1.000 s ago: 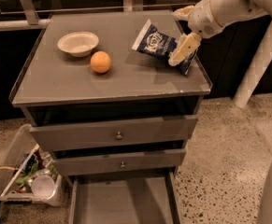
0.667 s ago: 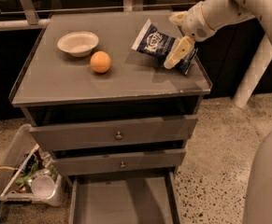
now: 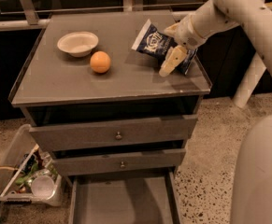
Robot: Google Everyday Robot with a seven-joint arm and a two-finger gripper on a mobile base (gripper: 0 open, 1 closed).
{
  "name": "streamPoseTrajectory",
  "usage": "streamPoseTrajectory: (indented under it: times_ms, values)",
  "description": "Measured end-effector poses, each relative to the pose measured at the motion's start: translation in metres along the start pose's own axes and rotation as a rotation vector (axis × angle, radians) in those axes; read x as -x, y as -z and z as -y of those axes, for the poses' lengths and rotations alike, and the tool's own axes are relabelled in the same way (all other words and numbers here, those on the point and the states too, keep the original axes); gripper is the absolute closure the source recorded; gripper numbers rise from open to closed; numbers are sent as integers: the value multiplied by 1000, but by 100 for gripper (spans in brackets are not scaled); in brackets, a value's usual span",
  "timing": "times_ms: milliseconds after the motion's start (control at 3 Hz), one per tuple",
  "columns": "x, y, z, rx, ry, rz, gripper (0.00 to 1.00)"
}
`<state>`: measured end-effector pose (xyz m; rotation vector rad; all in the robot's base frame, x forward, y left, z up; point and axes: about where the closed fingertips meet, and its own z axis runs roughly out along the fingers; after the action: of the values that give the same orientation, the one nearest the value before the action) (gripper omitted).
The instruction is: Place blue chip bag into bottom drawer
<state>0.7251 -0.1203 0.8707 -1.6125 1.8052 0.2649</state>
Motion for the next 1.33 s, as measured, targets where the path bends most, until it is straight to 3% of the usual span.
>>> streamPoseTrajectory:
  times_ms: [333, 667, 1333]
  values:
    - [-14, -16, -5, 41, -20, -61, 0]
    - [-14, -16, -5, 44, -21, -64, 18]
    - [-14, -16, -5, 44, -21, -64, 64]
